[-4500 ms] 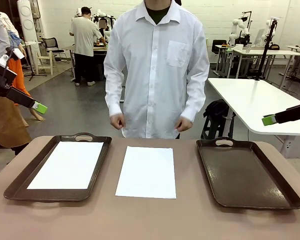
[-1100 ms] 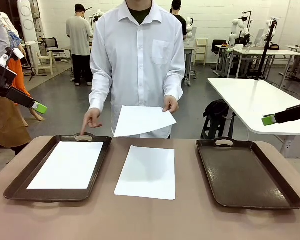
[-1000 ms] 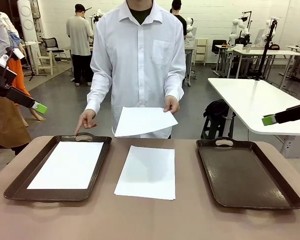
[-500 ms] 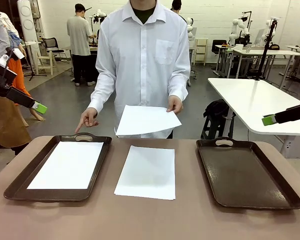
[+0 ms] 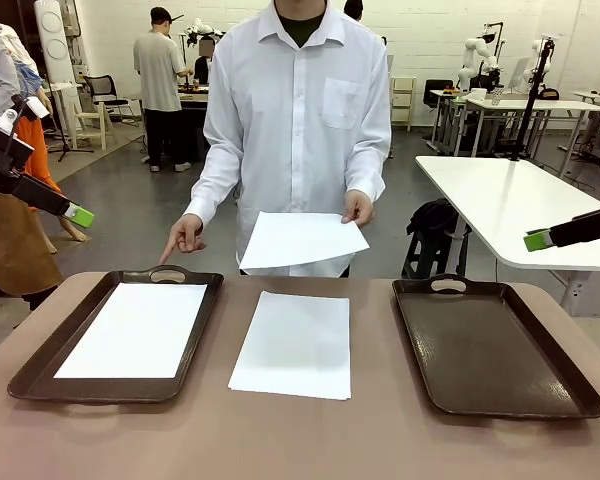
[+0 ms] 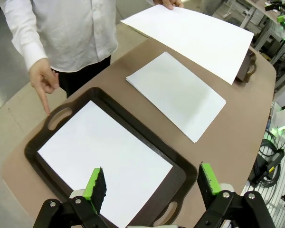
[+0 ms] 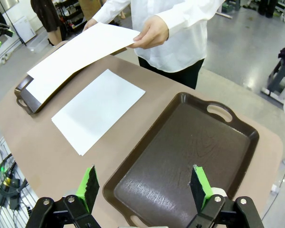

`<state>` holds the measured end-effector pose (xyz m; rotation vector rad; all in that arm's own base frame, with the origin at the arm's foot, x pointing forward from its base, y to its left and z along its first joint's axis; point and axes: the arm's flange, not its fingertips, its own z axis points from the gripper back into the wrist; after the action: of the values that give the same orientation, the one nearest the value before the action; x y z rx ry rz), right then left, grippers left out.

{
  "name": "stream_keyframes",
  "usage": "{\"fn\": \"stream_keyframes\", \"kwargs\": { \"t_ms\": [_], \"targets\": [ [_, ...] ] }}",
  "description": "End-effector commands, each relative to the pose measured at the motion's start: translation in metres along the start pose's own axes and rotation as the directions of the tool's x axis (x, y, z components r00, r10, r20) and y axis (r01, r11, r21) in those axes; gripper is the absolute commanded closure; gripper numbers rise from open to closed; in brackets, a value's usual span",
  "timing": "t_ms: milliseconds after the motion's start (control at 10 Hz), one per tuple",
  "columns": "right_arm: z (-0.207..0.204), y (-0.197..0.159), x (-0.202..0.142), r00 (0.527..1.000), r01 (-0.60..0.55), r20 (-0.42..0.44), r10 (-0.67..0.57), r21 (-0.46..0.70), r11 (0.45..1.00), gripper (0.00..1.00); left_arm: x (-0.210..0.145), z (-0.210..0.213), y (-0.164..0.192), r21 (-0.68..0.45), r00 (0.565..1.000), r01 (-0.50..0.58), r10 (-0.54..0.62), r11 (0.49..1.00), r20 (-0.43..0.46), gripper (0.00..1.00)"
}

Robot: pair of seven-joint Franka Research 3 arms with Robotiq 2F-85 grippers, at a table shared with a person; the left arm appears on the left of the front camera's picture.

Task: Sort the A4 documents.
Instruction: Receive the A4 Paper.

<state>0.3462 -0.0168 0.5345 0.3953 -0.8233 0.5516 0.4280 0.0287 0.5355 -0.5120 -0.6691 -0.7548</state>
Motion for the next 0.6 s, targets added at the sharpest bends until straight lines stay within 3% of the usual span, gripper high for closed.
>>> {"fn": "stream_keyframes", "kwargs": {
  "t_ms": [0,300,500],
  "targets": [
    [-0.002,-0.001,-0.001,1.000,0.005,0.005,-0.005,0.015,1.000,0.00,0.011,-0.031,0.023,-0.178,0.987,-0.145,0.155,0.973,0.043,0.00],
    [-0.002,-0.001,-0.001,1.000,0.005,0.005,-0.005,0.015,1.000,0.00,0.027,-0.072,0.040,-0.338,0.934,-0.323,0.355,0.884,0.034,0.00],
    [-0.002,-0.001,-0.001,1.000,0.005,0.005,-0.005,0.015,1.000,0.00,0.038,-0.099,0.050,-0.384,0.900,-0.395,0.435,0.834,0.019,0.00]
  ]
}}
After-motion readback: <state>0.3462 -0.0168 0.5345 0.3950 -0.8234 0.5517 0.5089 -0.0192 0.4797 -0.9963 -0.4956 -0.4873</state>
